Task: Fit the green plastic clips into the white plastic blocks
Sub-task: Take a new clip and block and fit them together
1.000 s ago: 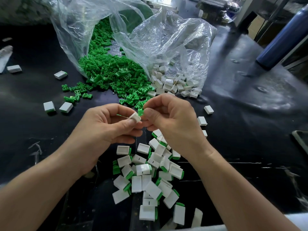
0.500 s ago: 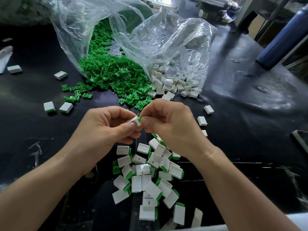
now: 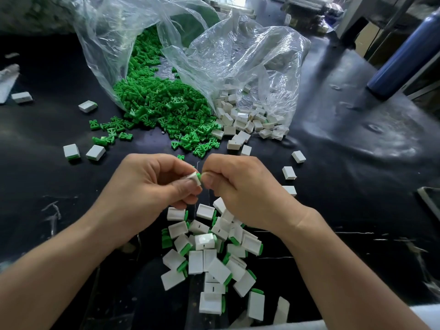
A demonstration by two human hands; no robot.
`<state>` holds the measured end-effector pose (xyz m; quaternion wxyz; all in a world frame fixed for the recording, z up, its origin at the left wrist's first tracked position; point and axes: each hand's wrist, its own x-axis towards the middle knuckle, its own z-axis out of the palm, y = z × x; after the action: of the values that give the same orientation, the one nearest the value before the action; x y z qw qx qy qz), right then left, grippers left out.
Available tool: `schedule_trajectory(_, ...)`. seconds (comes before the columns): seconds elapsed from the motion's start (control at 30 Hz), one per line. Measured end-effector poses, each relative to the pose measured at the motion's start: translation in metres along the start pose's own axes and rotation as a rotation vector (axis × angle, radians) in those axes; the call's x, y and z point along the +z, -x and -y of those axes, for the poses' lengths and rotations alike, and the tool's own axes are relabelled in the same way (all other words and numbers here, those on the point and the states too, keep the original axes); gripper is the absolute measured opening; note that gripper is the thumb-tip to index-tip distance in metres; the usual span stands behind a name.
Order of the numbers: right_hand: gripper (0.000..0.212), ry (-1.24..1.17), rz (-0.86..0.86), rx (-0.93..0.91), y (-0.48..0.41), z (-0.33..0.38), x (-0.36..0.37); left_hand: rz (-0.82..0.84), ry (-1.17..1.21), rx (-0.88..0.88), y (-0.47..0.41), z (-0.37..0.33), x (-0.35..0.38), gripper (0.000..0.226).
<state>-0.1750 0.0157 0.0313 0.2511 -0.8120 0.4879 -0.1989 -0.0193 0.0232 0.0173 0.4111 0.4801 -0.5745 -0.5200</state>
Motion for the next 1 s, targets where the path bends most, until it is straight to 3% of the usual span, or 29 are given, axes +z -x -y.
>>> schedule_trajectory(0.13, 0.021, 0.157, 0.022, -0.06, 0.0, 0.003, 0.001, -0.002, -0.096, 0.047, 0.001, 0.002, -0.001, 0.004)
schedule_trajectory(0.27, 0.022, 0.297, 0.064, -0.118, 0.0, 0.003, 0.001, 0.007, -0.23, 0.086, 0.002, 0.007, -0.001, 0.014)
schedule_trajectory(0.37, 0.022, 0.341, 0.067, -0.132, -0.001, 0.003, 0.002, 0.011, -0.174, 0.071, 0.001, 0.008, 0.001, 0.014)
schedule_trajectory(0.43, 0.019, 0.195, -0.009, -0.112, 0.0, 0.002, 0.002, 0.002, -0.062, 0.067, 0.0, 0.004, 0.001, 0.006)
schedule_trajectory(0.5, 0.02, -0.051, -0.107, -0.044, 0.0, -0.001, 0.001, -0.007, 0.041, 0.065, -0.001, -0.001, 0.001, 0.016)
schedule_trajectory(0.6, 0.04, -0.47, -0.146, 0.13, -0.001, -0.004, -0.001, -0.022, 0.157, 0.034, -0.002, -0.004, 0.002, 0.019)
schedule_trajectory(0.83, 0.053, -1.016, 0.214, 0.307, -0.003, 0.002, 0.006, 0.045, 0.24, 0.045, -0.001, -0.001, 0.002, 0.02)
schedule_trajectory(1.0, 0.051, -1.115, 0.249, 0.353, -0.002, 0.007, 0.006, 0.073, 0.276, 0.089, 0.001, -0.002, 0.003, 0.024)
